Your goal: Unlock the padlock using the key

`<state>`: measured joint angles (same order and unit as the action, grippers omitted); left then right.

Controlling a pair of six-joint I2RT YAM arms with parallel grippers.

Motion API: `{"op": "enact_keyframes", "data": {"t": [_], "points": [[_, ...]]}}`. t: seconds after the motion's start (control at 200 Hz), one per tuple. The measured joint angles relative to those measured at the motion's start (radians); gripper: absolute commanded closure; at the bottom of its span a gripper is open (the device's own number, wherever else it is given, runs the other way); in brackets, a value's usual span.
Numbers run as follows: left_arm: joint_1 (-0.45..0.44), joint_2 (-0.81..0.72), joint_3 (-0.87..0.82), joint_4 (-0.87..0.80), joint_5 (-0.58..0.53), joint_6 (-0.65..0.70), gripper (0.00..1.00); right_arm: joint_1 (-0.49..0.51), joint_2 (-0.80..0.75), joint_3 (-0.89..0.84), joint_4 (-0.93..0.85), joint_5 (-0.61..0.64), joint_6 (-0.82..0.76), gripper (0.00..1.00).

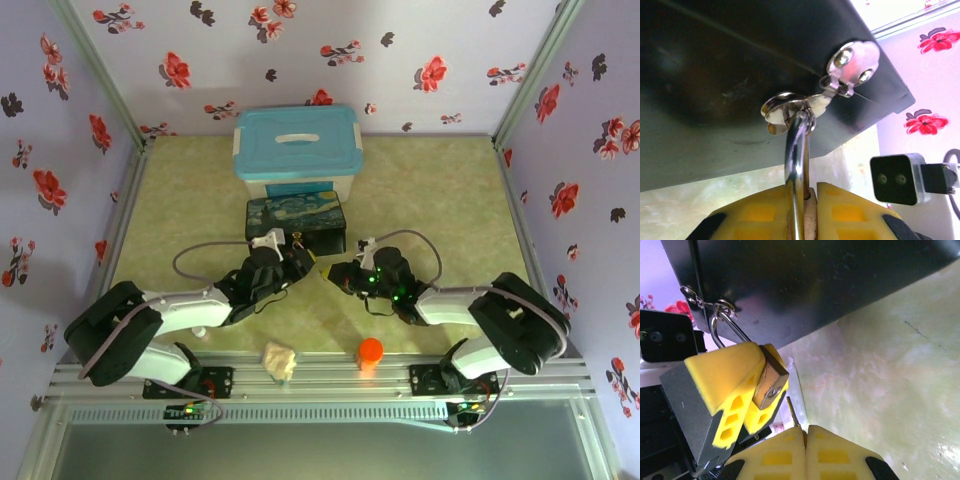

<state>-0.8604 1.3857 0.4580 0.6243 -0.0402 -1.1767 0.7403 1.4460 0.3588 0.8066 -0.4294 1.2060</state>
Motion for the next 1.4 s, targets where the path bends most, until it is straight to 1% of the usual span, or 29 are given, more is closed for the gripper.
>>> {"op": "enact_keyframes", "data": {"t": [0.22, 0.375, 0.785, 1.03, 1.4], "points": [[0.004, 0.0, 0.0, 0.027, 0.016, -0.022, 1.0, -0.004, 0.105, -0.015, 0.197, -0.002, 0.065, 1.0], [0.005, 0.0, 0.0, 0.04, 0.018, -0.026, 1.0, -0.009, 0.138, -0.027, 0.297, -0.001, 0.089, 1.0], [0.021, 0.015, 0.0, 0.082, 0.019, -0.045, 1.0, -0.01, 0.146, -0.085, 0.385, 0.002, 0.114, 1.0], [0.021, 0.02, 0.0, 0.087, 0.026, -0.049, 1.0, -0.01, 0.201, -0.083, 0.507, 0.003, 0.135, 1.0], [0.024, 0.021, 0.0, 0.108, 0.025, -0.055, 1.0, -0.01, 0.206, -0.071, 0.518, 0.008, 0.131, 1.0]]}}
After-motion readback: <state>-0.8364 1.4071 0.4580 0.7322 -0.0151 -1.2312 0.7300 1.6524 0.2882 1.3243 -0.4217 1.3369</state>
